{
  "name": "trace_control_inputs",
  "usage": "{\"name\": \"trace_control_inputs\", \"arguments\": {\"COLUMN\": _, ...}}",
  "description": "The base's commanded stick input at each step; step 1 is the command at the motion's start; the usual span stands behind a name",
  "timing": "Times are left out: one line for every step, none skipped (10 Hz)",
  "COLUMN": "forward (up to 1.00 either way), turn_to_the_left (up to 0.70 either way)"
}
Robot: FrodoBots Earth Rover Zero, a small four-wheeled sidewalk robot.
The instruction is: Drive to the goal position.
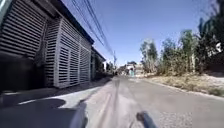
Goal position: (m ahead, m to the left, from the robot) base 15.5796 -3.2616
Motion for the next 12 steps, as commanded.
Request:
{"name": "trace_control_inputs", "arguments": {"forward": 0.7, "turn_to_the_left": -0.35}}
{"name": "trace_control_inputs", "arguments": {"forward": 0.7, "turn_to_the_left": -0.35}}
{"name": "trace_control_inputs", "arguments": {"forward": 0.7, "turn_to_the_left": -0.35}}
{"name": "trace_control_inputs", "arguments": {"forward": 0.7, "turn_to_the_left": -0.35}}
{"name": "trace_control_inputs", "arguments": {"forward": 0.7, "turn_to_the_left": -0.35}}
{"name": "trace_control_inputs", "arguments": {"forward": 0.7, "turn_to_the_left": -0.28}}
{"name": "trace_control_inputs", "arguments": {"forward": 0.7, "turn_to_the_left": 0.0}}
{"name": "trace_control_inputs", "arguments": {"forward": 0.7, "turn_to_the_left": 0.0}}
{"name": "trace_control_inputs", "arguments": {"forward": 0.7, "turn_to_the_left": 0.0}}
{"name": "trace_control_inputs", "arguments": {"forward": 0.7, "turn_to_the_left": 0.0}}
{"name": "trace_control_inputs", "arguments": {"forward": 0.7, "turn_to_the_left": 0.0}}
{"name": "trace_control_inputs", "arguments": {"forward": 0.7, "turn_to_the_left": 0.0}}
